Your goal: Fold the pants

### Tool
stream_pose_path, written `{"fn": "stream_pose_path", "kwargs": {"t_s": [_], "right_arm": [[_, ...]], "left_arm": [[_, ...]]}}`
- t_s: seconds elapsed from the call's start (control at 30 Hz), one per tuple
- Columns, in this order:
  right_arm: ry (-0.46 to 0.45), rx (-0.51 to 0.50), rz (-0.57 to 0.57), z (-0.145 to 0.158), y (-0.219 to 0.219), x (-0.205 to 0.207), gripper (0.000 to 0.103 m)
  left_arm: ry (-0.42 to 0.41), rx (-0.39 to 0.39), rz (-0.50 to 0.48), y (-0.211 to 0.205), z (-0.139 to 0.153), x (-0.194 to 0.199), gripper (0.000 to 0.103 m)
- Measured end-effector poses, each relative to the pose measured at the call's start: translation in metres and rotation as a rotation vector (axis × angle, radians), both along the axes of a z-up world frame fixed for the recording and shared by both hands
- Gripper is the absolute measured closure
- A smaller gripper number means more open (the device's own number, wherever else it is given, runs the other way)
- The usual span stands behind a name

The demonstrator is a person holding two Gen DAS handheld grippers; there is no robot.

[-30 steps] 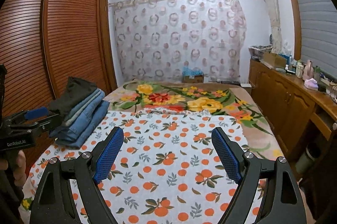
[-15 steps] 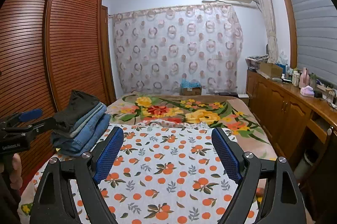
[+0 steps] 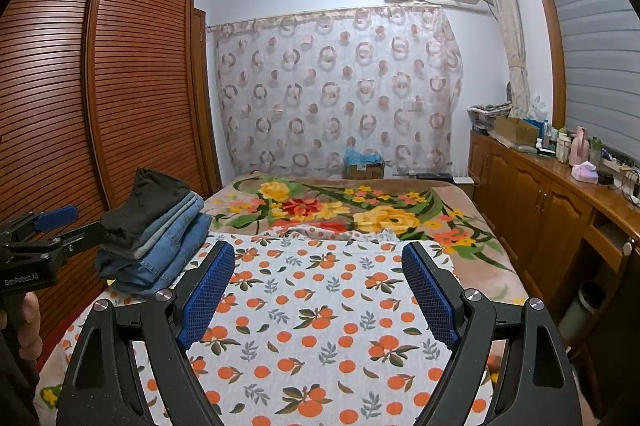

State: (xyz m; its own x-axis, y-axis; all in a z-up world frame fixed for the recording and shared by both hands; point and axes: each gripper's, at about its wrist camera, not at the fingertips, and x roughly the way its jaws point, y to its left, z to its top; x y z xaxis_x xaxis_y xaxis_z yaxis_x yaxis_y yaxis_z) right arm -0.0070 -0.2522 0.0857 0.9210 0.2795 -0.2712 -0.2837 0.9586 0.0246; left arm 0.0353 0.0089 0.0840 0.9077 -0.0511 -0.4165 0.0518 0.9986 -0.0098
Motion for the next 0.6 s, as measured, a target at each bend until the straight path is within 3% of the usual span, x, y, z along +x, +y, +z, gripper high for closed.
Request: {"fn": "stream_pose_path", "kwargs": {"t_s": [0.6], "right_arm": [[-0.002, -0.001, 0.0, -0.0006, -0.0003, 0.0017, 0.016]], "left_arm": [[-0.001, 0.001, 0.001, 0.0002, 0.0, 0.0, 0.015]]}}
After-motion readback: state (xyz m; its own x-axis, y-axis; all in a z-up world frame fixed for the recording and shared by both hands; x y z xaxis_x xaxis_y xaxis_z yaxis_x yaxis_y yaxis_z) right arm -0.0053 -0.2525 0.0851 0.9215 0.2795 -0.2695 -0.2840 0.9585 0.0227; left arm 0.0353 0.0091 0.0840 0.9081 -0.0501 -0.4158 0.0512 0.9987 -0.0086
